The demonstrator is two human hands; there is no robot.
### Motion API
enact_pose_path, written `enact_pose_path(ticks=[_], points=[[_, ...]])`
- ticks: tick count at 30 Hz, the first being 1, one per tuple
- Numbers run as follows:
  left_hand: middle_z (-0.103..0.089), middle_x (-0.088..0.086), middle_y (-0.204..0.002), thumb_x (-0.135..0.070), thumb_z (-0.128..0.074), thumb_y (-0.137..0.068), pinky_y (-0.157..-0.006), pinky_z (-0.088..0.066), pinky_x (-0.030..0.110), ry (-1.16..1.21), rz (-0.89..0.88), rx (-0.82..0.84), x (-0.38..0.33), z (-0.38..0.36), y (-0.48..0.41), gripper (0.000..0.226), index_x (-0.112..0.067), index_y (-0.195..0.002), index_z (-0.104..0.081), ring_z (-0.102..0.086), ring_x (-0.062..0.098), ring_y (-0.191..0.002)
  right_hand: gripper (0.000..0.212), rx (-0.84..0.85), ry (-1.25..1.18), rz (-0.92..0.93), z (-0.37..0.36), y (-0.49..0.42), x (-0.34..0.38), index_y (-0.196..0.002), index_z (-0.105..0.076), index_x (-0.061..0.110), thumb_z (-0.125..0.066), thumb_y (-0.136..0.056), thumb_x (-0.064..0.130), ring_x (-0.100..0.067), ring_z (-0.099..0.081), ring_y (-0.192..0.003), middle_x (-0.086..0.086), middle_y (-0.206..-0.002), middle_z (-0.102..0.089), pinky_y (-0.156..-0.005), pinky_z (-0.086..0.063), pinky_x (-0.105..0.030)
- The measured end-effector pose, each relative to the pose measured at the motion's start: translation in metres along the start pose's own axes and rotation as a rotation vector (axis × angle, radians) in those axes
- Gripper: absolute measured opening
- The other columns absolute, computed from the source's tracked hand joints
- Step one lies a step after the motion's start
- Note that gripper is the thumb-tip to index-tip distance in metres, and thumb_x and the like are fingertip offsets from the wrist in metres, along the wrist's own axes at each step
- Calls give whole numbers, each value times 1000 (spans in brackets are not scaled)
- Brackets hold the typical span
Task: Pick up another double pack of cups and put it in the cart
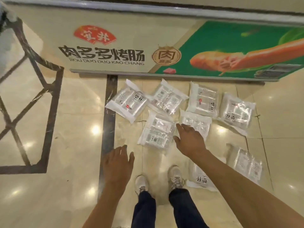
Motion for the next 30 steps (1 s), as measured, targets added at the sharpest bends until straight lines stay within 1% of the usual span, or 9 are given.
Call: enact_pose_path(ticks=[4,10,15,18,20,23,26,28,30], points=[[-72,4,-117,-42,-54,-98,-98,-47,44,-25,42,228,-12,-106,-55,39,-19,-127,-66,-66,28,-111,56,74,29,0,-78,-101,-26,-153,-30,17,-42,-104,40,-29,-44,-135,-7,-155,-39,-105,-40,-42],[-75,1,-105,-39,-60,-93,-96,-45,44,-66,52,214,-20,-271,-107,32,-18,-115,-70,-68,25,-106,55,89,81,29,-198,-228,-56,-152,-31,18,-43,-103,40,-30,-48,-130,-8,-150,-44,-99,-42,-42],[-69,-2,-118,-45,-44,-100,-104,-35,42,-68,114,335,-24,-378,-132,38,-22,-123,-63,-59,22,-118,56,124,119,58,-272,-312,-68,-152,-30,16,-41,-103,39,-33,-47,-130,-11,-147,-44,-100,-42,-44],[-69,-2,-117,-53,-35,-102,-103,-35,40,-91,153,401,-31,-432,-139,46,-21,-121,-63,-58,22,-117,57,106,140,84,-299,-357,-74,-152,-30,14,-42,-103,42,-33,-47,-129,-13,-146,-45,-99,-44,-45],[-69,1,-112,-62,-28,-100,-98,-39,41,-51,255,492,-38,-460,-141,59,-17,-115,-64,-60,24,-112,61,116,133,92,-312,-383,-77,-152,-29,13,-42,-102,46,-35,-45,-131,-15,-147,-44,-100,-43,-47],[-68,5,-102,-78,-23,-92,-85,-45,40,290,577,510,-48,-487,-135,77,-14,-108,-63,-63,29,-100,76,222,-7,93,-332,-412,-81,-153,-25,13,-50,-97,57,-37,-43,-133,-18,-146,-43,-103,-43,-50],[-66,-1,-98,-79,-42,-88,-71,-43,34,983,921,475,-62,-513,-129,71,-15,-115,-56,-64,23,-91,89,231,-147,75,-347,-424,-82,-153,-26,10,-63,-89,60,-38,-39,-136,-19,-146,-41,-108,-39,-49],[-71,2,-103,-84,-63,-72,-76,-52,38,1218,1009,341,-65,-520,-129,89,-12,-124,-55,-69,27,-96,90,215,-165,50,-352,-425,-83,-147,-35,9,-67,-83,63,-37,-42,-132,-18,-140,-44,-104,-40,-46],[-72,3,-107,-81,-74,-61,-86,-57,52,1283,1040,251,-62,-515,-125,98,-14,-130,-53,-72,26,-98,91,237,-209,39,-354,-418,-82,-139,-41,7,-69,-78,69,-36,-49,-123,-16,-131,-49,-97,-45,-45]])
Point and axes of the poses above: each hand's wrist, its own y-axis away from the middle knuckle, its own z-axis out of the back of the hand, x = y × z, the point moved 3 cm from there along -y, towards the middle knuckle
